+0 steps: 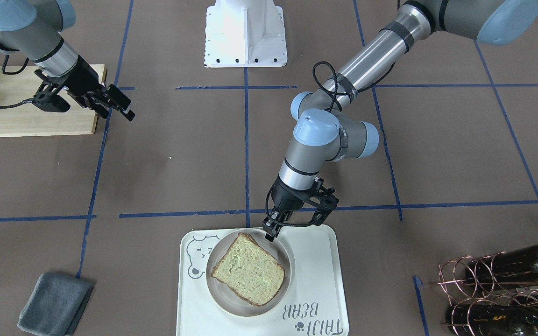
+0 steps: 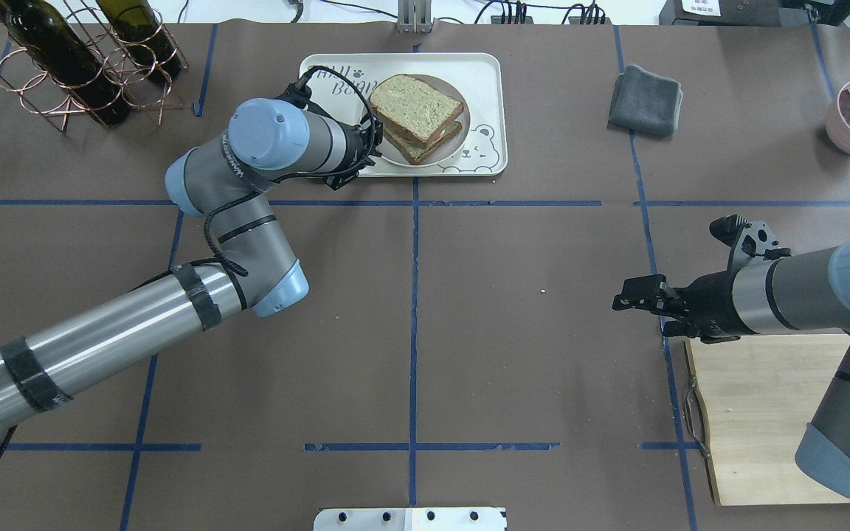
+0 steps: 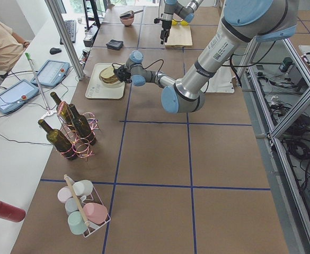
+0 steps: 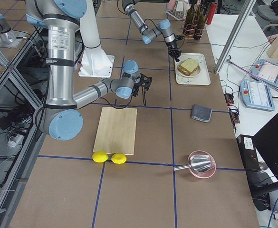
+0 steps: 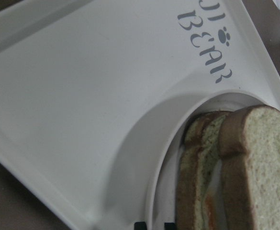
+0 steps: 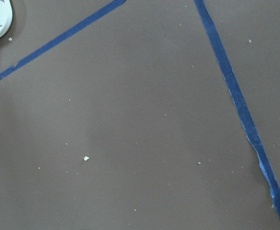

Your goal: Make sandwich and place on tray

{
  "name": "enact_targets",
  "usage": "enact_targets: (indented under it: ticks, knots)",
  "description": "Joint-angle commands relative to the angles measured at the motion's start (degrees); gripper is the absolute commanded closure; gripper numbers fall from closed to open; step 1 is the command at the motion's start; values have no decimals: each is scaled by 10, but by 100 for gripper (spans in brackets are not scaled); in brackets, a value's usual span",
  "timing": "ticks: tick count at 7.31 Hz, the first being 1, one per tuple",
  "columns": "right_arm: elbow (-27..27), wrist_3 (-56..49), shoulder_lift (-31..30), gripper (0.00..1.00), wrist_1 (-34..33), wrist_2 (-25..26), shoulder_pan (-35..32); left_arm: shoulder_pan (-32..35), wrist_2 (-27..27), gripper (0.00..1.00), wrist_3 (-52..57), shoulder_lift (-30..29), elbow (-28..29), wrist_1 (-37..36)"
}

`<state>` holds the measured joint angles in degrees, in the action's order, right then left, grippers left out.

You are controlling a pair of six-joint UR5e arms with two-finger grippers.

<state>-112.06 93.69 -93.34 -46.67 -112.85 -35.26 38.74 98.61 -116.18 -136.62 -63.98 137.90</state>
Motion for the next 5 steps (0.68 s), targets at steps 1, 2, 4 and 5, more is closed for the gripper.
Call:
enact_targets:
  ticks: [1, 2, 4, 5]
  knots:
    - [-2, -1, -2, 0, 0, -6, -6, 32, 75, 74, 57, 98, -128, -4]
    - [-5, -2, -9, 0, 0, -24, -26, 49, 118, 72, 121, 144, -180, -4]
    - [-1, -67, -32, 0, -3, -133, -137, 91, 176, 60, 259, 256, -268, -3]
    - [17, -151, -45, 0, -10, -201, -212, 112, 194, 58, 344, 312, -294, 2]
